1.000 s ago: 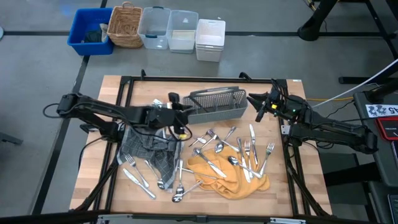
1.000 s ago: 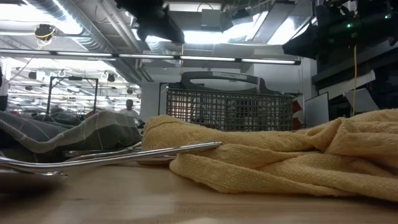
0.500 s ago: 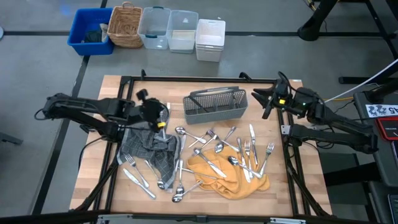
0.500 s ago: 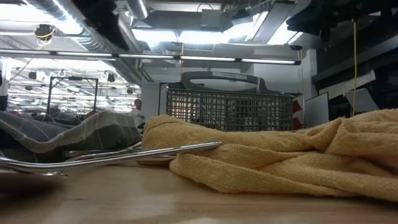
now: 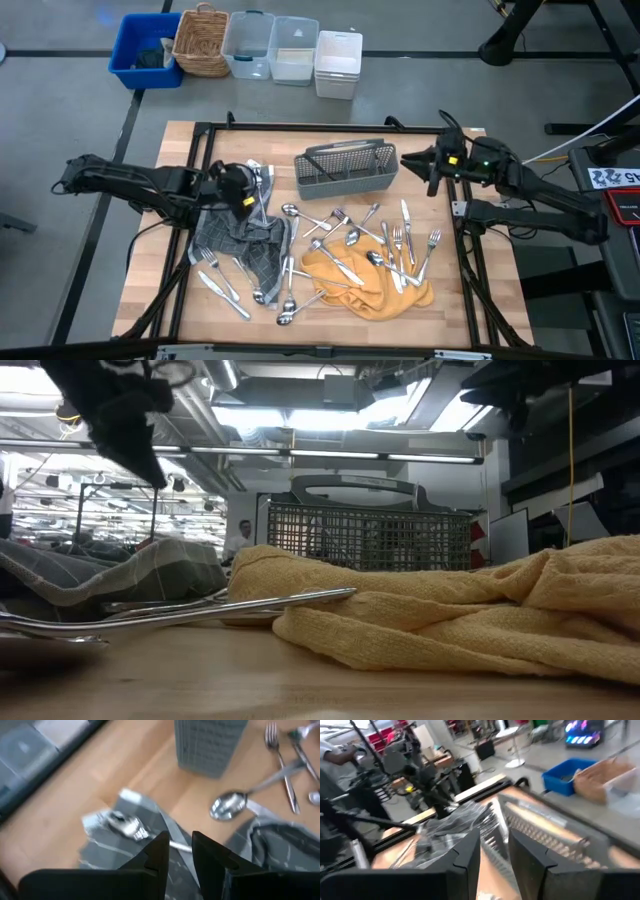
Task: Sort silverware
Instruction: Put the silver knife into the gray utensil holder
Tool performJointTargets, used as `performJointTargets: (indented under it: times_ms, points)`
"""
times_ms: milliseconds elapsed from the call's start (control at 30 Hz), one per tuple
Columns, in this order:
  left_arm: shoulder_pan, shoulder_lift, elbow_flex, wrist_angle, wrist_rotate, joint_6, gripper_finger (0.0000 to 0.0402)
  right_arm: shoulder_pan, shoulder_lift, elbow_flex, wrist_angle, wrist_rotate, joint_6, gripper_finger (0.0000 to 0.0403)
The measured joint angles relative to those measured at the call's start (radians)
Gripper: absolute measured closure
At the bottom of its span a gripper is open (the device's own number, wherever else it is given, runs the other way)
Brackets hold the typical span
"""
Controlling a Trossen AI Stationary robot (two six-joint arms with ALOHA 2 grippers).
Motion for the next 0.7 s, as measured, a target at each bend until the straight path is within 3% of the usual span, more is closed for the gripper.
performJointTargets:
  times_ms: [200, 400, 700]
  points:
    - [0.0, 0.0, -0.07, 0.014, 0.09, -0.082, 0.0328, 0.037, 0.064, 0.0, 0.0, -0.062, 0.075, 0.0299]
    - [0.0, 0.0, -0.123, 0.065, 0.106, -0.089, 0.0328, 0.141, 0.133, 0.0, -0.125, -0.015, 0.103, 0.0299]
    - [0.001, 0.0, -0.125, 0.072, 0.106, -0.081, 0.0328, 0.246, 0.222, 0.0, -0.371, 0.025, 0.426, 0.0299]
